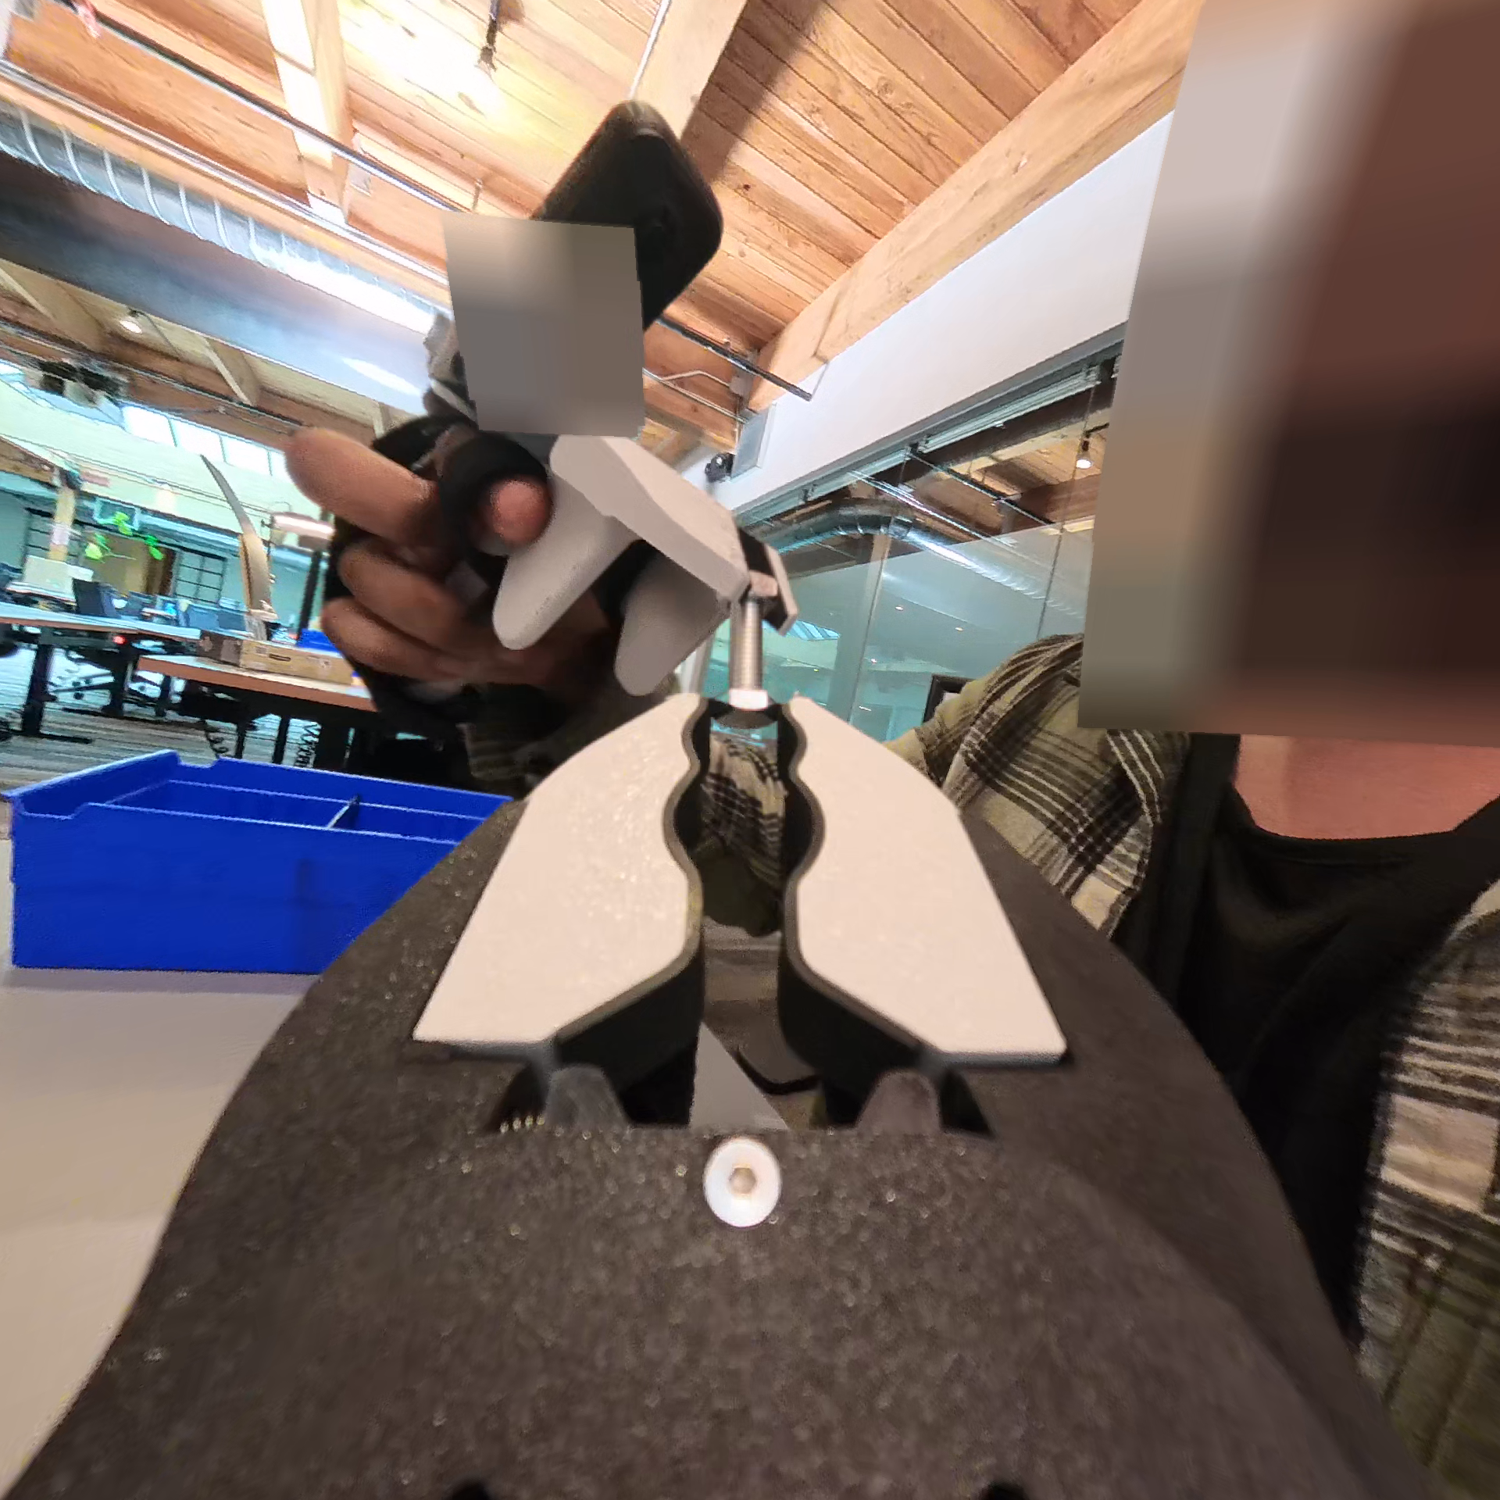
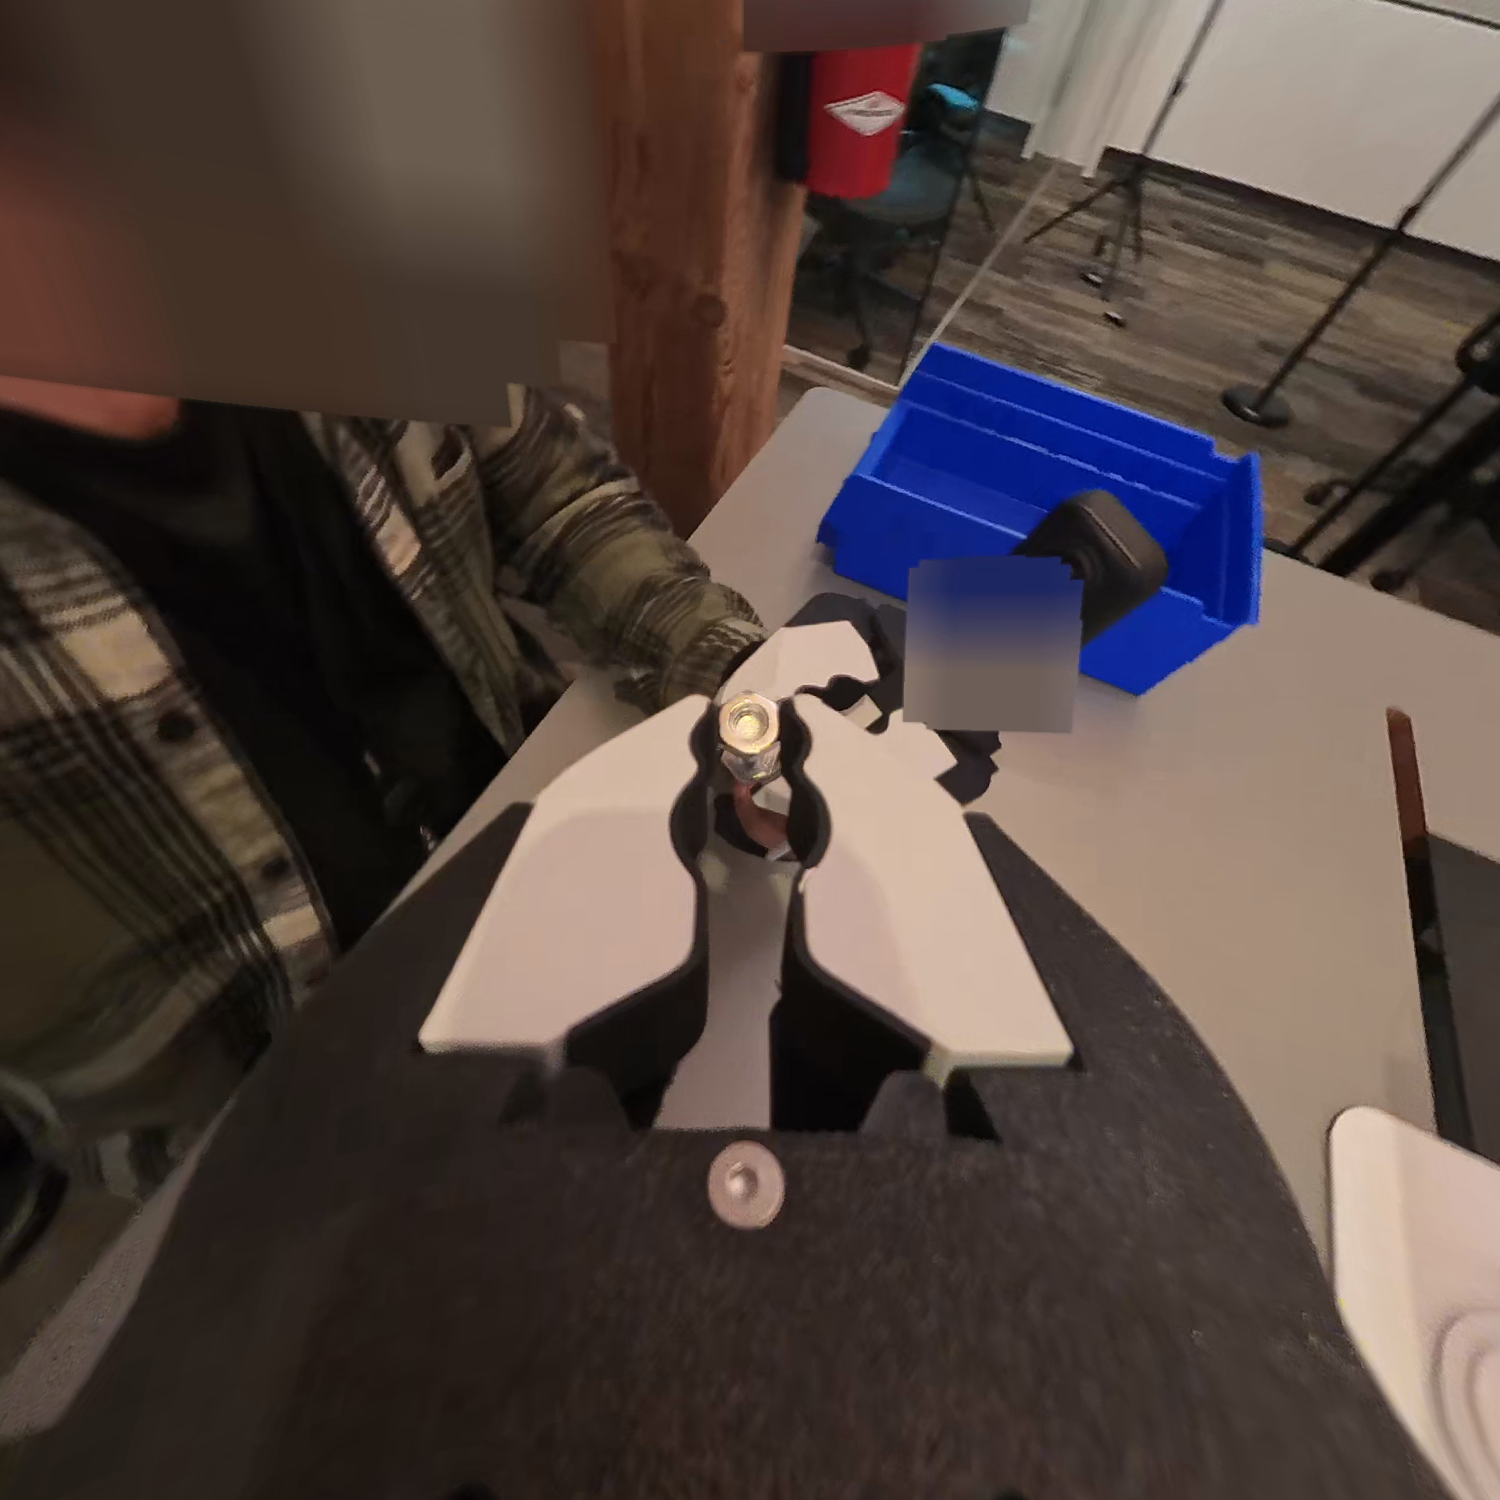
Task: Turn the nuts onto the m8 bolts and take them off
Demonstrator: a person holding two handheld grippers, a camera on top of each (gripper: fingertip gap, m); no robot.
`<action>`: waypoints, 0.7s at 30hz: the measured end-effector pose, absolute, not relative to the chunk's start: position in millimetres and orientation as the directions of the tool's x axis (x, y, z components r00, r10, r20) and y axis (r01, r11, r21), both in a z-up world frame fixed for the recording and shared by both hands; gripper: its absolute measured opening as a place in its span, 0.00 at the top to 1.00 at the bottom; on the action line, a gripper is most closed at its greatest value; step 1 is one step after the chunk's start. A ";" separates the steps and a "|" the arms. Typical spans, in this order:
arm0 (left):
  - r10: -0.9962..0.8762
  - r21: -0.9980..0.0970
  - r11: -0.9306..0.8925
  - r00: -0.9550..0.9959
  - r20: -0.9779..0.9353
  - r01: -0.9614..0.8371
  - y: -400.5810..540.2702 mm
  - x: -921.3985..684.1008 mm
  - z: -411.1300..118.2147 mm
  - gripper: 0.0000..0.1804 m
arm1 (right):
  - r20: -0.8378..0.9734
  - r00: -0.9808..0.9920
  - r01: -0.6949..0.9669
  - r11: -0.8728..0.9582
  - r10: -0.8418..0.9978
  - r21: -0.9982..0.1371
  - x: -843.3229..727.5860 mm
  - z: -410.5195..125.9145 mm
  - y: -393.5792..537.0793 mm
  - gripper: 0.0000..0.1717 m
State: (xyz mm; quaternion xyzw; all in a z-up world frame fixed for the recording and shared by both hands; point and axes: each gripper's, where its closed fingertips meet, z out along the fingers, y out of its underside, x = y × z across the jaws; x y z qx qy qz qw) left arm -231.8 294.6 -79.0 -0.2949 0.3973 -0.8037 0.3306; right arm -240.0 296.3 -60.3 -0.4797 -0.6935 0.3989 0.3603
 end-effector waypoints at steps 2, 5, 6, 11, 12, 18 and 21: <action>-0.753 -0.838 -0.470 -0.622 0.216 0.277 291.7 -230.0 -80.9 0.92 | 0.175 -0.353 0.358 0.306 0.919 -0.882 -237.6 -62.5 292.1 0.92; -0.783 -0.834 -0.460 -0.583 0.218 0.305 297.6 -229.1 -80.5 0.92 | 0.177 -0.326 0.365 0.297 0.928 -0.883 -237.1 -61.1 299.7 0.91; -0.796 -0.831 -0.453 -0.566 0.215 0.322 300.5 -230.3 -79.6 0.92 | 0.167 -0.273 0.370 0.264 0.947 -0.891 -238.2 -59.3 306.1 0.84; -0.844 -0.816 -0.427 -0.495 0.205 0.390 313.1 -237.1 -75.1 0.92 | 0.116 0.090 0.289 0.085 0.989 -0.953 -246.3 -49.1 337.9 0.49; -0.848 -0.814 -0.425 -0.490 0.204 0.396 313.8 -237.5 -74.8 0.92 | 0.095 0.145 0.263 0.054 0.985 -0.963 -247.2 -48.2 342.8 0.48; -0.842 -0.806 -0.433 -0.502 0.200 0.404 313.2 -240.0 -73.4 0.92 | 0.045 0.243 0.250 -0.018 0.969 -0.968 -234.9 -51.9 358.2 0.50; -0.841 -0.806 -0.432 -0.505 0.197 0.404 312.6 -240.7 -72.7 0.92 | 0.063 0.265 0.276 -0.013 0.962 -0.961 -225.2 -52.5 363.7 0.50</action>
